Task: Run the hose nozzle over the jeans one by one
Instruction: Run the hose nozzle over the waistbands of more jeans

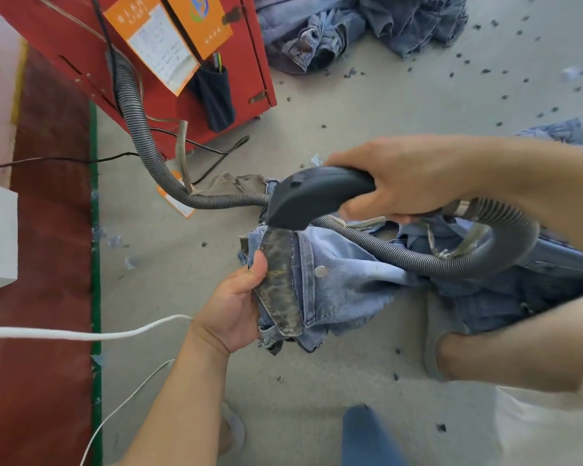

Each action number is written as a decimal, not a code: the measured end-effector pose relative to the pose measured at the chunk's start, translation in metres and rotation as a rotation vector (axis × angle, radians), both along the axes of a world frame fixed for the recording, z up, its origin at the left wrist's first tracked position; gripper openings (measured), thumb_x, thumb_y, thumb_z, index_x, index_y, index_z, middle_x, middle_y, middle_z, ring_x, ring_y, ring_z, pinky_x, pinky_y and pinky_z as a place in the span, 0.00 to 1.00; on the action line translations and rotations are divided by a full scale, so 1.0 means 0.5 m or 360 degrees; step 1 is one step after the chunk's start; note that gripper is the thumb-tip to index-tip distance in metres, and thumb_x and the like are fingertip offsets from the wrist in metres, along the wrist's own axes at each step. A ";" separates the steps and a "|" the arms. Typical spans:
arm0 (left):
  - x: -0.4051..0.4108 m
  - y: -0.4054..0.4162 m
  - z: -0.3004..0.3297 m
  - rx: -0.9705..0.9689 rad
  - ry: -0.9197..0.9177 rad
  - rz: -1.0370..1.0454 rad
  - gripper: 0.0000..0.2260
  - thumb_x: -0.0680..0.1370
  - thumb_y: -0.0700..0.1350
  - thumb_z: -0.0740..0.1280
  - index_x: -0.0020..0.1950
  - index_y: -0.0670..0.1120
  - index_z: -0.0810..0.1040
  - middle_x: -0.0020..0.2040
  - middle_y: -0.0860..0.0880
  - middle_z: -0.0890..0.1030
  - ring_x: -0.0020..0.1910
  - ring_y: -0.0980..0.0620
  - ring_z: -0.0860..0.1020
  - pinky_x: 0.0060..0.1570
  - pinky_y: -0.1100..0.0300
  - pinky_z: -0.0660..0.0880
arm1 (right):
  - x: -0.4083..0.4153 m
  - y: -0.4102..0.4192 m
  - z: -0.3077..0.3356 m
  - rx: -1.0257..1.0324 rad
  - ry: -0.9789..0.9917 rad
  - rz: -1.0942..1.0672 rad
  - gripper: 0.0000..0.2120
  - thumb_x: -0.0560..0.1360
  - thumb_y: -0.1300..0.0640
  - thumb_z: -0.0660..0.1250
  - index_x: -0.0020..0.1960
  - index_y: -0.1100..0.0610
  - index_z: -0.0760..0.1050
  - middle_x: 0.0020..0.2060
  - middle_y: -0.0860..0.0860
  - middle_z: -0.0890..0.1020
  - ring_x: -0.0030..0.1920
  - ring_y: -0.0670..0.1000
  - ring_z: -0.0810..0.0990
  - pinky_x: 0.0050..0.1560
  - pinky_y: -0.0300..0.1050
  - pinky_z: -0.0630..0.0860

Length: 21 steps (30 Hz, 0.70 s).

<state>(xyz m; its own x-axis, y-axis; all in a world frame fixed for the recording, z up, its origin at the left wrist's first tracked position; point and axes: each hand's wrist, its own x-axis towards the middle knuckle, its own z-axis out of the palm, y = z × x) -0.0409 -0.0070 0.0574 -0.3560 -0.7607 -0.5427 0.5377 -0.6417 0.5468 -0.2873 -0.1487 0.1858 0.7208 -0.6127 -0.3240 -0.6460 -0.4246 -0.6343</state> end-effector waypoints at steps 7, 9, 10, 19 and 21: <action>0.027 -0.031 -0.033 0.0160 -0.0691 0.0196 0.18 0.74 0.46 0.74 0.63 0.41 0.83 0.60 0.39 0.84 0.58 0.41 0.84 0.57 0.44 0.82 | -0.056 -0.014 0.012 0.0016 -0.0051 -0.0235 0.07 0.75 0.46 0.69 0.52 0.39 0.75 0.24 0.54 0.80 0.22 0.56 0.79 0.24 0.56 0.80; 0.036 -0.025 -0.043 0.0120 -0.0961 0.0140 0.17 0.73 0.34 0.75 0.61 0.39 0.83 0.58 0.39 0.85 0.59 0.40 0.84 0.63 0.42 0.78 | -0.053 -0.007 0.004 0.0008 -0.0042 -0.0222 0.08 0.76 0.48 0.70 0.51 0.37 0.74 0.23 0.52 0.80 0.20 0.53 0.77 0.22 0.51 0.77; 0.040 -0.022 -0.045 0.0108 -0.0988 0.0111 0.16 0.74 0.30 0.73 0.61 0.39 0.83 0.58 0.38 0.85 0.59 0.40 0.84 0.63 0.42 0.78 | -0.052 -0.005 0.001 0.0007 -0.0030 -0.0208 0.09 0.76 0.49 0.70 0.51 0.37 0.74 0.23 0.51 0.80 0.20 0.52 0.77 0.21 0.46 0.74; 0.040 -0.030 -0.014 -0.0138 -0.0293 0.0232 0.23 0.74 0.31 0.66 0.70 0.33 0.73 0.66 0.32 0.79 0.63 0.35 0.80 0.64 0.39 0.77 | -0.036 0.030 -0.006 0.0139 0.0098 0.0203 0.13 0.76 0.56 0.69 0.56 0.39 0.75 0.35 0.42 0.82 0.26 0.44 0.80 0.28 0.33 0.73; 0.034 -0.033 -0.011 -0.0139 -0.0246 0.0247 0.23 0.74 0.31 0.66 0.70 0.33 0.73 0.66 0.32 0.79 0.63 0.35 0.80 0.65 0.39 0.77 | -0.030 0.038 -0.006 0.0074 0.0152 0.0229 0.16 0.76 0.56 0.70 0.59 0.39 0.75 0.38 0.37 0.81 0.29 0.42 0.80 0.31 0.31 0.73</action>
<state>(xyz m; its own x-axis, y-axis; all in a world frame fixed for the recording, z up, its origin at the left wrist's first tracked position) -0.0239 -0.0234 0.0520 -0.1487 -0.8464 -0.5114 0.5320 -0.5044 0.6801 -0.3021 -0.1296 0.1828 0.7645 -0.4884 -0.4207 -0.6390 -0.4886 -0.5941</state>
